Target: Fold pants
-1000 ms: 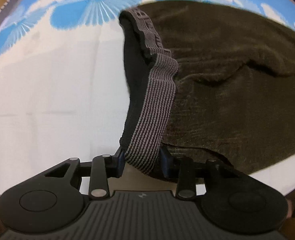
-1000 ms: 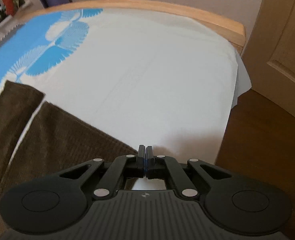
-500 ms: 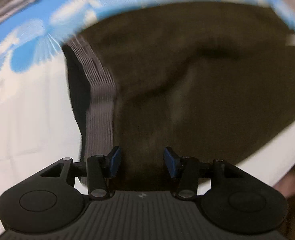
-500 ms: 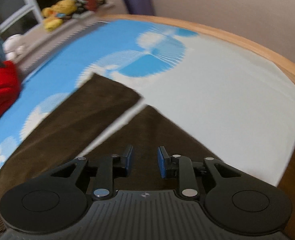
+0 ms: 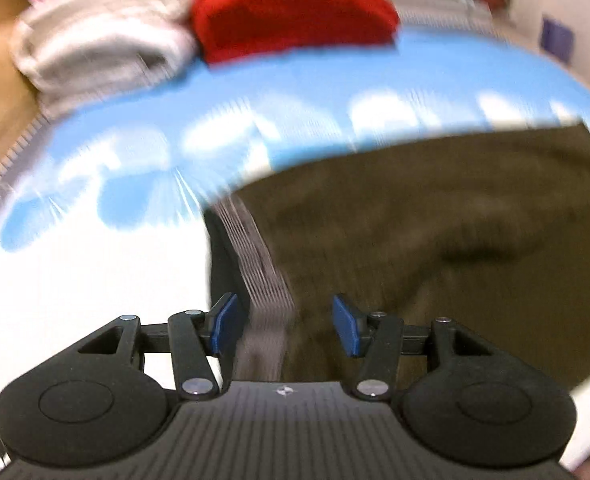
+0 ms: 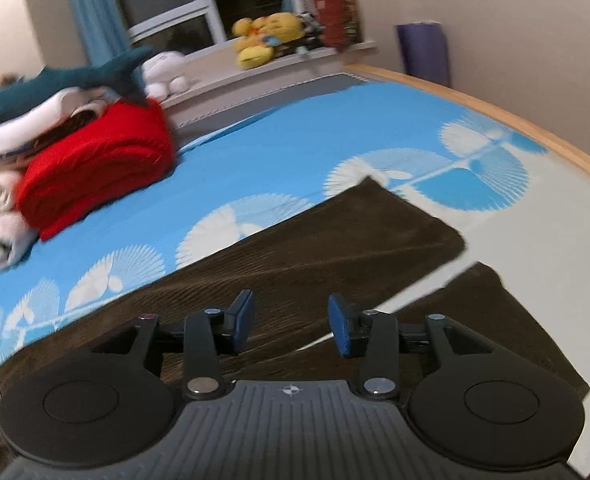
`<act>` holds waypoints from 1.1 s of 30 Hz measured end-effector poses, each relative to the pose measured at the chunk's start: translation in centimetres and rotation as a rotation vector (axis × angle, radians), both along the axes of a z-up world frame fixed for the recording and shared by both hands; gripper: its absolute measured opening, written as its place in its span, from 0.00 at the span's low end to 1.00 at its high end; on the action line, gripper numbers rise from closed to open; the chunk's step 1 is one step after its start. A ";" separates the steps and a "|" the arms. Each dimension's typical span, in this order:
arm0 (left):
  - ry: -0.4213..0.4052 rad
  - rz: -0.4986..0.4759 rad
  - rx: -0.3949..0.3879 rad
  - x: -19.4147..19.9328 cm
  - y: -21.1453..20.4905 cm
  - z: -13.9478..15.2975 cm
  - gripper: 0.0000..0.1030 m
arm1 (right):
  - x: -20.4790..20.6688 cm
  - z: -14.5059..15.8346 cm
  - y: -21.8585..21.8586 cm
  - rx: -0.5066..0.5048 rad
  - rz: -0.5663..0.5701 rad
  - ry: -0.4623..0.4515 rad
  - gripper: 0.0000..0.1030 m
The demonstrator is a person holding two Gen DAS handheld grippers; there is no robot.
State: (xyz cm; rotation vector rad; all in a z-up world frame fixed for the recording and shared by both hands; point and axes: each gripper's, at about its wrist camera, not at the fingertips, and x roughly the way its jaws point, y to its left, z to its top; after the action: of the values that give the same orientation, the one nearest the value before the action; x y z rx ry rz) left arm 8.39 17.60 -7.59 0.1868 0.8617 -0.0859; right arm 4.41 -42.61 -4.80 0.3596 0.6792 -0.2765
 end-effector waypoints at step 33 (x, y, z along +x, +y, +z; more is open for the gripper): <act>-0.032 0.142 -0.055 18.5 -4.3 -4.7 0.06 | 9.9 0.9 8.9 0.003 0.300 0.020 0.05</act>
State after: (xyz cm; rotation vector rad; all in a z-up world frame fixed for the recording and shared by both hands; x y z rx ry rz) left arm 26.92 13.35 -12.31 0.0747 0.8372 0.0255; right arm 14.35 -33.67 -3.88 0.2533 0.7429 0.0059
